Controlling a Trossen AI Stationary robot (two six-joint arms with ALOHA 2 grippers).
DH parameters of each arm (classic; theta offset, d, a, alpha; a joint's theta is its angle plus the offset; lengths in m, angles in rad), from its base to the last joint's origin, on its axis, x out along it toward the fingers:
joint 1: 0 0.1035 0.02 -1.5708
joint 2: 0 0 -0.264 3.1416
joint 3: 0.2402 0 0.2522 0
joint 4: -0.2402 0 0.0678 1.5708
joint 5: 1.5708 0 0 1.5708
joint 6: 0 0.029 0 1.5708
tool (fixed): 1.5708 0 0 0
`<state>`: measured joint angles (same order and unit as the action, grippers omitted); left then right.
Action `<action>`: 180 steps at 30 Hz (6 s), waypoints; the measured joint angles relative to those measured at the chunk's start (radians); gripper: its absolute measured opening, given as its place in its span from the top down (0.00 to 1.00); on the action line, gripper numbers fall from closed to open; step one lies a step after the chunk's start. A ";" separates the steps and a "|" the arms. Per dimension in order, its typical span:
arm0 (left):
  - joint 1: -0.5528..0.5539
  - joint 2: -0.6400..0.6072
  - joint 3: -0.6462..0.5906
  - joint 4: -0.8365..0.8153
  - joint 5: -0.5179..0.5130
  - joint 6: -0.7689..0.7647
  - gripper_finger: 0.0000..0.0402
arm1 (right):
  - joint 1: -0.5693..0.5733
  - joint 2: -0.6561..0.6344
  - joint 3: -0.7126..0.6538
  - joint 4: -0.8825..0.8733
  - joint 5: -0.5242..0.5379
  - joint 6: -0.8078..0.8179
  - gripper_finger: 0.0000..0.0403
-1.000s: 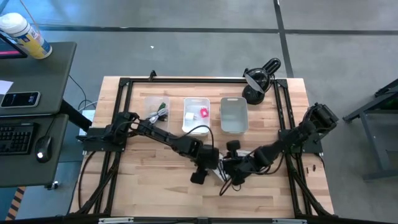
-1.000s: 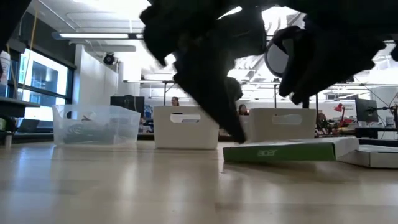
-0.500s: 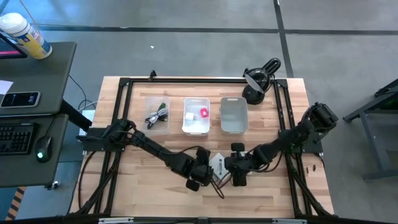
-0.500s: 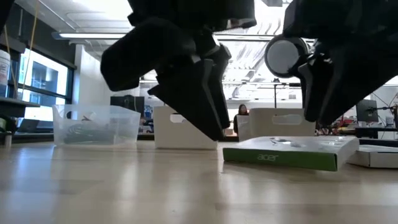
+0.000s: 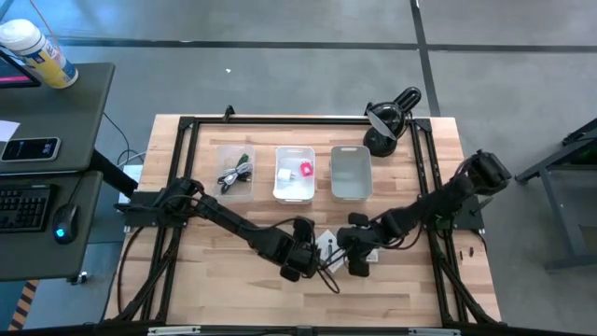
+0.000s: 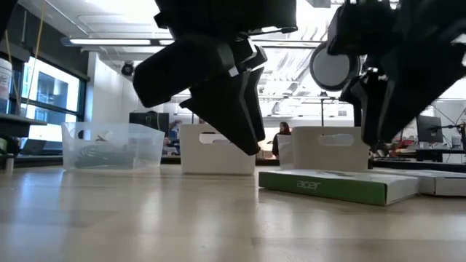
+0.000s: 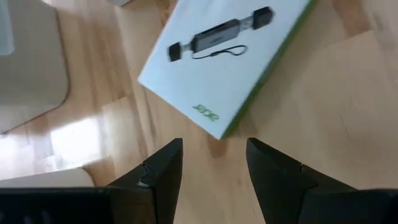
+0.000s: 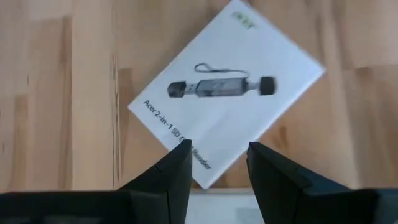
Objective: Pick and place items into bin
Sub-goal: Put the left card reader into the gray bin
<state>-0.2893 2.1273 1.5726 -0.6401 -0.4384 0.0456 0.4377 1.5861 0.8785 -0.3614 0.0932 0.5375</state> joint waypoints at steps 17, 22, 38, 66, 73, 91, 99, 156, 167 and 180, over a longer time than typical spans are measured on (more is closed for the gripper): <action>-0.002 0.000 0.000 -0.026 -0.025 -0.031 0.59 | -0.167 -0.046 -0.199 0.322 -0.291 0.115 0.64; -0.015 0.000 0.000 -0.025 -0.038 -0.042 0.59 | -0.183 -0.046 -0.209 0.347 -0.320 0.142 0.64; -0.025 0.004 0.000 -0.030 -0.124 -0.107 0.59 | -0.227 -0.043 -0.209 0.311 -0.337 0.285 0.64; -0.007 0.025 -0.003 -0.003 -0.039 -0.151 0.59 | -0.235 0.005 -0.205 0.331 -0.291 0.337 0.64; 0.001 0.045 0.000 0.068 0.145 -0.187 0.59 | -0.235 0.005 -0.205 0.329 -0.313 0.336 0.64; 0.029 0.071 -0.001 0.155 0.367 -0.277 0.59 | -0.235 0.026 -0.205 0.359 -0.361 0.370 0.64; 0.027 0.080 -0.001 0.174 0.360 -0.279 0.59 | -0.235 0.092 -0.203 0.411 -0.391 0.403 0.64; 0.034 0.081 -0.002 0.149 0.290 -0.236 0.95 | -0.214 0.087 -0.205 0.658 -0.450 0.445 0.87; 0.014 0.040 -0.002 0.128 0.261 -0.158 0.94 | -0.224 0.031 -0.205 0.566 -0.447 0.418 0.90; 0.008 -0.098 -0.002 -0.133 0.037 -0.128 0.94 | -0.289 -0.212 -0.205 0.307 -0.396 0.330 0.89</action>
<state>-0.2813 2.0289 1.5711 -0.7735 -0.4017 -0.0822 0.1488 1.3736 0.6731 -0.0547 -0.3032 0.8679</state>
